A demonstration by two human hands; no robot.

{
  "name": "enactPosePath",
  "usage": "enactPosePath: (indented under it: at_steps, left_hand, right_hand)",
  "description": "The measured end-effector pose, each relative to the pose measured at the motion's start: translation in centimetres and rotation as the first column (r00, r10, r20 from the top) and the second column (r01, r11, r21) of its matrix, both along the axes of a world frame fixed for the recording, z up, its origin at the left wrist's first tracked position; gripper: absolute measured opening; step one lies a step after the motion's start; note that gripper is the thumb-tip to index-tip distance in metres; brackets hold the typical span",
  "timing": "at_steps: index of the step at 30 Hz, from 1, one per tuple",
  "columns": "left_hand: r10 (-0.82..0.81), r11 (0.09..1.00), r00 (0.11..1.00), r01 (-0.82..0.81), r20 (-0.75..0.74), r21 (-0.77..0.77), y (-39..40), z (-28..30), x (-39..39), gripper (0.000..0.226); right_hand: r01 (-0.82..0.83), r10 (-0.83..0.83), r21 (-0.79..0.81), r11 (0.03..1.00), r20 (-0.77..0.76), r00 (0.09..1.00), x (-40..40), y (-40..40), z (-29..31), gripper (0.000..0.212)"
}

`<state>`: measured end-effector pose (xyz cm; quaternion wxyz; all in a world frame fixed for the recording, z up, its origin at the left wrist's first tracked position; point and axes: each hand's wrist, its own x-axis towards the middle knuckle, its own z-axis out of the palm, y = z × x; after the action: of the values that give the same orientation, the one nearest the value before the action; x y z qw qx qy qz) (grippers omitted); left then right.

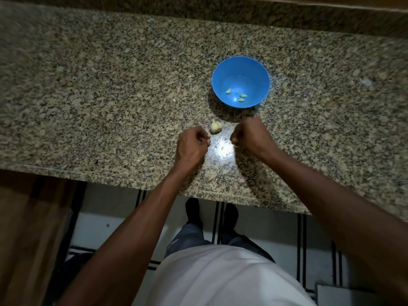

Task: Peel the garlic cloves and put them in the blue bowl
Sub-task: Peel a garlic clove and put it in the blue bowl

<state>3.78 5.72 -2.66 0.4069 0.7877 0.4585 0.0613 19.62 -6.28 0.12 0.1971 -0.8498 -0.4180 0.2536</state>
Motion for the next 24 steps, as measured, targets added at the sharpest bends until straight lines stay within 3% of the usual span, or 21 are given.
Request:
enactPosePath:
  at_steps: [1,3,5,10,18,24]
  left_hand:
    - [0.024,1.000,0.999,-0.023,0.025,-0.019,-0.2,0.1,-0.3,0.007]
    - [0.035,0.998,0.997,-0.032,0.071,-0.047,-0.7,0.2,-0.7,0.011]
    - [0.031,0.996,0.989,-0.019,0.142,-0.087,-1.3,0.2,-1.0,0.018]
    - [0.018,0.963,0.931,0.082,0.364,-0.256,-2.3,1.7,-0.6,0.025]
    - [0.013,0.944,0.899,0.134,0.438,-0.301,-1.9,3.0,-0.7,0.019]
    - [-0.028,0.961,0.908,0.140,0.419,-0.238,-2.0,3.1,-0.5,0.016]
  right_hand:
    - [0.143,-0.125,0.059,0.988,-0.232,0.965,0.3,-0.7,0.0,0.007]
    - [0.413,-0.267,0.120,0.903,-0.597,0.756,0.1,-2.2,0.2,0.011]
    - [0.497,-0.251,0.112,0.860,-0.756,0.605,-0.7,-3.2,0.4,0.018]
    - [0.529,-0.207,0.099,0.843,-0.847,0.489,-2.3,-3.5,1.2,0.018]
    - [0.474,-0.180,0.192,0.860,-0.754,0.632,-2.4,-3.2,1.5,0.013]
    - [0.554,-0.208,0.209,0.806,-0.776,0.595,-2.7,-3.1,0.9,0.016]
